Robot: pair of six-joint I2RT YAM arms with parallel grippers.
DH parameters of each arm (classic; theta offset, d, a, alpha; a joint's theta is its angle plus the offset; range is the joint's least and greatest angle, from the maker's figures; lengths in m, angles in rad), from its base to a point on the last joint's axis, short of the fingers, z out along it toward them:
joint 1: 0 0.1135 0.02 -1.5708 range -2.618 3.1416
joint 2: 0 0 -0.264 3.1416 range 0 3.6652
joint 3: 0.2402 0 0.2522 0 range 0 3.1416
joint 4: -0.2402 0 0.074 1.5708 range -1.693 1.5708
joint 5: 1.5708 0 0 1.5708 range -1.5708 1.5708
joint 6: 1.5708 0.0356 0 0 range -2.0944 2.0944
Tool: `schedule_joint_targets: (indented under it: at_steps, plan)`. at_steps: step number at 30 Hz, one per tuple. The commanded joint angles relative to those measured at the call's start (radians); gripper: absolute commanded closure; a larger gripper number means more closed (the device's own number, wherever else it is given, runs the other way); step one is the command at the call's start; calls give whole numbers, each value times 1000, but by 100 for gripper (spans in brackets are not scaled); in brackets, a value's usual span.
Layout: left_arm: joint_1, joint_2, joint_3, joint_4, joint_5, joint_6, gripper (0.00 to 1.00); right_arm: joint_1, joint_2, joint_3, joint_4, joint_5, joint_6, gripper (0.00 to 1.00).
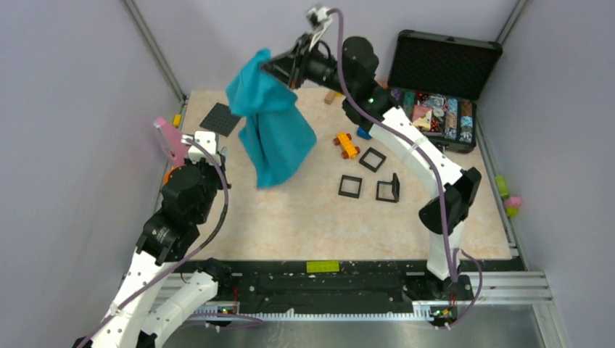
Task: Remove the brooch from the garment
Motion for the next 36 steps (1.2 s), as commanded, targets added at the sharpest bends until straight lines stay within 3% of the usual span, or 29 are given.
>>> schedule_joint_targets:
  at_steps: [1, 3, 4, 5, 8, 12, 15, 22, 29, 36]
  plan:
    - [7, 13, 28, 23, 29, 13, 100, -54, 179, 379, -85, 58, 52, 80]
    - [7, 19, 24, 29, 66, 9, 100, -58, 265, 531, -203, 57, 45, 19]
    - [7, 22, 23, 28, 93, 5, 100, -60, 279, 550, -243, 55, 42, 7]
    - [8, 26, 22, 30, 123, 2, 100, -63, 273, 525, -269, 51, 38, 5]
    - [9, 43, 15, 34, 210, -7, 100, -69, 144, 263, -224, 25, 9, 8]
    - [9, 65, 4, 47, 303, -21, 100, -70, -126, -232, -1, 39, -5, 17]
    - [10, 76, 2, 59, 387, -27, 100, -70, -265, -431, -2, 62, -11, 22]
    - [10, 137, 4, 73, 781, -82, 100, -70, -550, -966, 175, -140, -113, 31]
    - [10, 181, -32, 186, 1058, -167, 100, -68, -769, -1257, 293, -243, -185, 30]
    - [10, 227, -39, 272, 1201, -236, 100, -8, -798, -1304, 333, -235, -241, 30]
